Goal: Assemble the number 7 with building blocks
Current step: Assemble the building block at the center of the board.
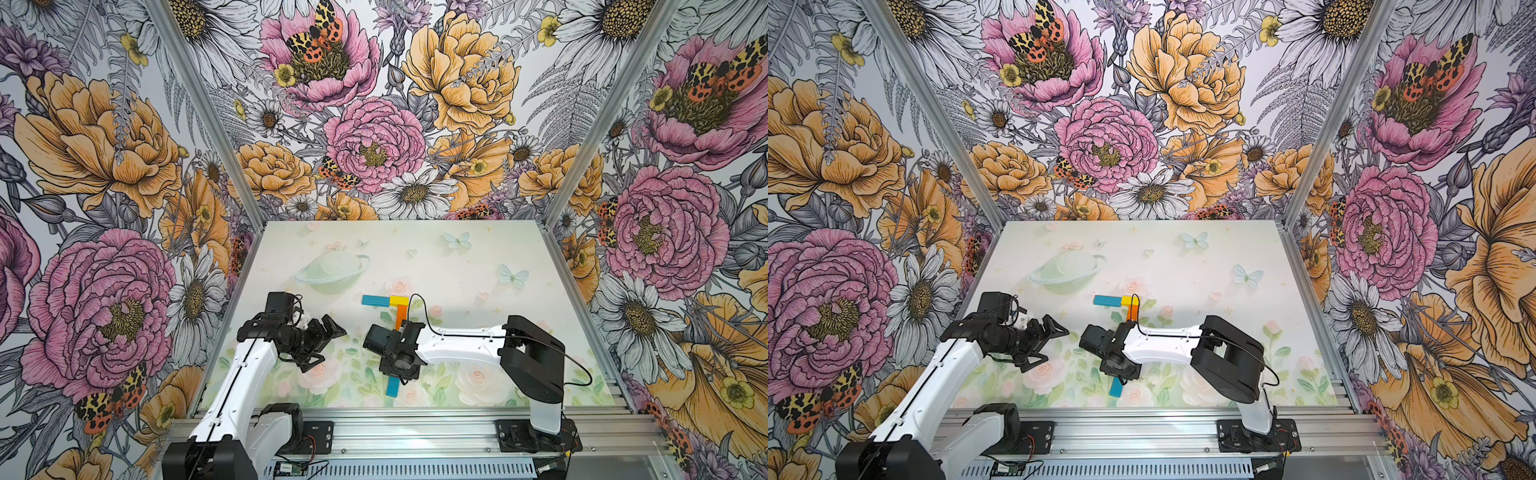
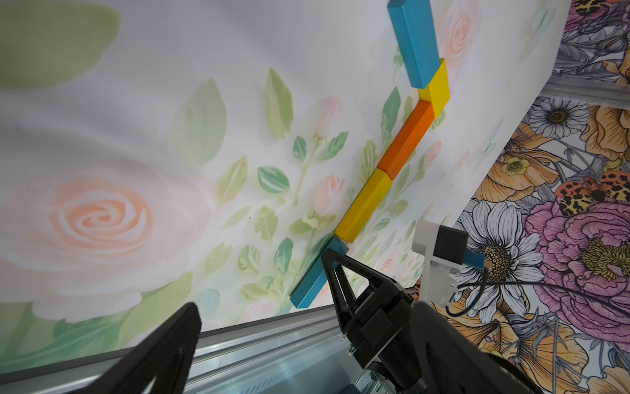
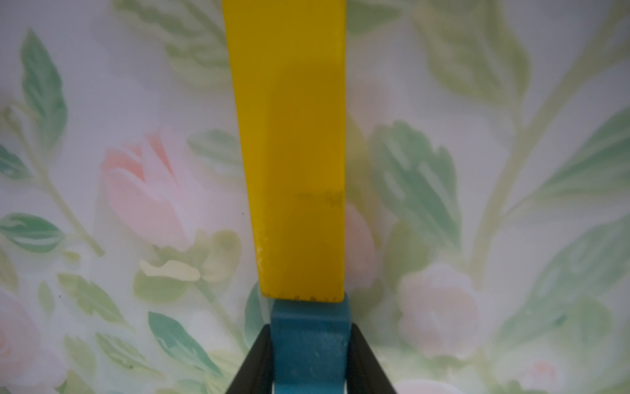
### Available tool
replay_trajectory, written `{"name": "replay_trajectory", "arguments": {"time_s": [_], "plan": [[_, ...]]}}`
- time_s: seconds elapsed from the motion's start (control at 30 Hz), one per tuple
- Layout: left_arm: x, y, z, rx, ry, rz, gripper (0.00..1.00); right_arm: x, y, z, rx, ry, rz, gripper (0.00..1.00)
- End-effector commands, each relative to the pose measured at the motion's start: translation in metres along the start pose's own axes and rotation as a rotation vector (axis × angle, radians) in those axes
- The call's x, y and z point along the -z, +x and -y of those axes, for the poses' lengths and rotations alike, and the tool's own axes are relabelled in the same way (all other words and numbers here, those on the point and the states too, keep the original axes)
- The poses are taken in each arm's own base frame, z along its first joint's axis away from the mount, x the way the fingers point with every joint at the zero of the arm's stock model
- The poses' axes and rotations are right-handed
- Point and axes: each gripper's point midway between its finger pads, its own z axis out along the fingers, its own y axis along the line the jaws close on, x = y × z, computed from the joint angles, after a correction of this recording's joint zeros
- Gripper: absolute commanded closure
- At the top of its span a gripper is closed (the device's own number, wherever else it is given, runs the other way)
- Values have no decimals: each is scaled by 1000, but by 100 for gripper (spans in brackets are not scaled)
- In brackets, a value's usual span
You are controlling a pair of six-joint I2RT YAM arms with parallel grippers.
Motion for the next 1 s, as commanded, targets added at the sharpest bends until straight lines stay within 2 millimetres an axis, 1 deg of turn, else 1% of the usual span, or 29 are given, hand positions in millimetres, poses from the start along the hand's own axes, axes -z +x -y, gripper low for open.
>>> {"name": "replay_trajectory", "arguments": {"time_s": [0.0,0.17,0.3,0.5,0.83,0.97], "plan": [[1,-1,3,4,25,3,1,-8,-3,-2,17,17,-5,71],[2,-2,3,2,22,3,1,-10,-4,-7,27,14,-15,71],[1,-2,3,2,19,3,1,-12,-5,-5,30,22,-18,71],[1,-3,2,4,16,1,1,-13,-3,1,34,47,-22,72],[0,-5,2,3,13,0,1,-8,-2,19,27,97,-13,72],[-1,-6,3,3,11,-3,1,-6,-3,18,26,96,-5,72]]}}
